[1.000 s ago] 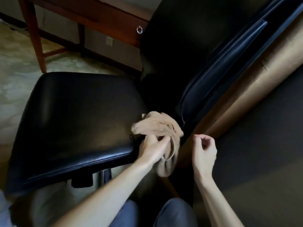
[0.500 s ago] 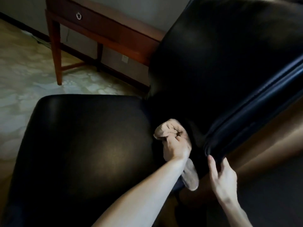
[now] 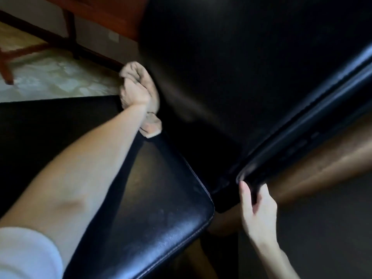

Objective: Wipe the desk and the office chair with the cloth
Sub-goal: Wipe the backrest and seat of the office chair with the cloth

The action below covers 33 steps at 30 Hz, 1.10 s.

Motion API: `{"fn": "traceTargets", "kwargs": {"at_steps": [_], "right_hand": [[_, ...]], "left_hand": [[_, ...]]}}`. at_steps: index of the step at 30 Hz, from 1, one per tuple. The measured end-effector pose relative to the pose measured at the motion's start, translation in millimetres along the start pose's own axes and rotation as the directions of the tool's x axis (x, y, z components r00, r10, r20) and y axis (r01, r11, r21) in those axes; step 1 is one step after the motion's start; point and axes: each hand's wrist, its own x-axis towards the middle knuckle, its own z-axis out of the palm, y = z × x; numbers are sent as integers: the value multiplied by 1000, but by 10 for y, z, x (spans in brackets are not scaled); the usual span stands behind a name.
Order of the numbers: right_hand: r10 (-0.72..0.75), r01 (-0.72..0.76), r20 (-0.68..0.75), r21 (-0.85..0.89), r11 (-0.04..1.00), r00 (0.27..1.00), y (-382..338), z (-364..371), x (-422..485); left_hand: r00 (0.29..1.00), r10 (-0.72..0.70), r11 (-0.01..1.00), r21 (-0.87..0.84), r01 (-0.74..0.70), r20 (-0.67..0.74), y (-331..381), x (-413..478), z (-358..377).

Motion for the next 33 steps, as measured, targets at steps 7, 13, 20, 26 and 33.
{"fn": "traceTargets", "kwargs": {"at_steps": [7,13,20,26,33], "right_hand": [[48,-48,-3,-93,994,999,-323,187,124],[53,-57,-43,-106,993,998,-446,251,-56],[74,-78,-33,-181,980,997,-567,218,-119],[86,-85,-5,-237,968,996,-693,154,-257],[155,-90,150,-372,924,976,-828,-146,-342]], "left_hand": [[992,12,992,123,-28,126,-135,-45,75],[943,47,970,210,-121,329,-218,-777,-135],[894,73,966,190,-173,443,-509,-2173,-448],[869,57,973,168,-159,492,-669,-2956,-805],[828,74,978,124,-170,557,-911,-3688,-1148]]}}
